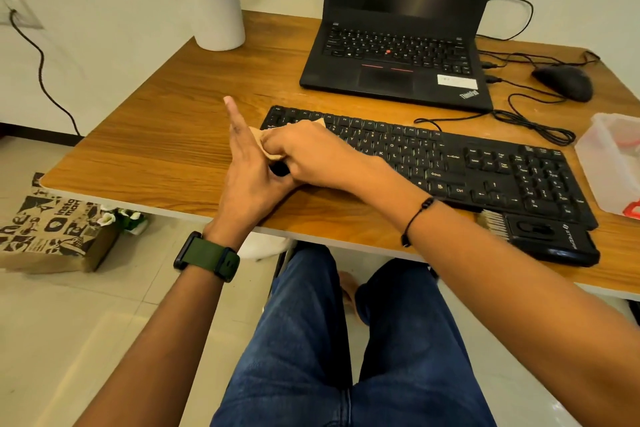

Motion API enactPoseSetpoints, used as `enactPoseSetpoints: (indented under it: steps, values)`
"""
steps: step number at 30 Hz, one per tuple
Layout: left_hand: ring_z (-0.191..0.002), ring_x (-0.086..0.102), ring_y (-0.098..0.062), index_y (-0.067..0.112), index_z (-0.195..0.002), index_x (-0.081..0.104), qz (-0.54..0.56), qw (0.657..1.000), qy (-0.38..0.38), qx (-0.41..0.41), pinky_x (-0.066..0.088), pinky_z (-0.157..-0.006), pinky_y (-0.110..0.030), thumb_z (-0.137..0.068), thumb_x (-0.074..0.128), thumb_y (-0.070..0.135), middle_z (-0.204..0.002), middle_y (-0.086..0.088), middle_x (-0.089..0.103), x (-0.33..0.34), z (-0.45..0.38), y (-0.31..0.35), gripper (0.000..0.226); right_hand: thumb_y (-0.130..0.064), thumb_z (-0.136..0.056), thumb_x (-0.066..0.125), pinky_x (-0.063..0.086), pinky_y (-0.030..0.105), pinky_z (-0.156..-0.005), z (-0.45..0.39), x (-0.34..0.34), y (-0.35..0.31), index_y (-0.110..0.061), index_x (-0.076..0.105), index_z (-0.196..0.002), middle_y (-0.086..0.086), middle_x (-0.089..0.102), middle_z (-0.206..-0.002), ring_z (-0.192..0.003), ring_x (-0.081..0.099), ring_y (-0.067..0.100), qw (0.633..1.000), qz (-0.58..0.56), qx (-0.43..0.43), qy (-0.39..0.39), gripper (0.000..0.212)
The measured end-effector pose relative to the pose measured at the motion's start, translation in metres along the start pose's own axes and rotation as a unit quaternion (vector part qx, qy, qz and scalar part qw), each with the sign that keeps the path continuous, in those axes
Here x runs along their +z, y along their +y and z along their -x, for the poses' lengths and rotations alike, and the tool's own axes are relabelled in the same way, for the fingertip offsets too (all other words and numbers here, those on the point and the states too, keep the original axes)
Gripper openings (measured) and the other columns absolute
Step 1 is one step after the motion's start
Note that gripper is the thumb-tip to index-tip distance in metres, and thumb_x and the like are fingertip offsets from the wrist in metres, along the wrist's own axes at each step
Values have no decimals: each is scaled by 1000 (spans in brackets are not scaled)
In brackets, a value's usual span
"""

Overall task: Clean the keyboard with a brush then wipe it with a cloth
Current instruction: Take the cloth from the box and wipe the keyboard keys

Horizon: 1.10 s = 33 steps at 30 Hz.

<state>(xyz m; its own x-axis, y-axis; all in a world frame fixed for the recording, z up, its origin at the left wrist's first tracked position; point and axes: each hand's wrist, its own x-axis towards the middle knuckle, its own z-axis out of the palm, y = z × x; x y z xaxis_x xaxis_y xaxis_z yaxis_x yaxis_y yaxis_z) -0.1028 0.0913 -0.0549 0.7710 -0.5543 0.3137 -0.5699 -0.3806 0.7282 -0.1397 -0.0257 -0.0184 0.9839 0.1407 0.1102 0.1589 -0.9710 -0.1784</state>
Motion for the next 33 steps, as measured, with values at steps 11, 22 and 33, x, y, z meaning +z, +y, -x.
enactPoseSetpoints:
  steps: [11, 22, 33]
  values:
    - [-141, 2, -8, 10, -139, -31, 54, 997, -43, -21, 10, -97, -1, -59, 76, 49, -157, -13, 0, -6, 0, -1, 139, 4, -78, 47, 50, 36, -79, -3, -30, 9, -15, 70, -106, 2, 71, -102, -97, 64, 20, 994, -85, -9, 71, 40]
    - [-133, 26, -11, 17, -141, -28, 75, 995, -50, -32, 21, -102, -20, -64, 83, 16, -155, -15, 6, -13, 2, -2, 136, 10, -75, 42, 45, 40, -96, 27, -39, 23, -11, 70, -108, 4, 66, -119, -115, 58, 22, 994, -58, -42, -78, 49]
    - [-142, 20, -20, 15, -142, -27, 63, 997, -17, -47, 16, -99, -10, -69, 79, 14, -155, -16, 10, -13, 2, -4, 129, 10, -79, 46, 39, 42, -103, 19, -25, 14, -17, 60, -124, 2, 56, -133, -128, 47, 22, 998, -23, -24, -52, 54]
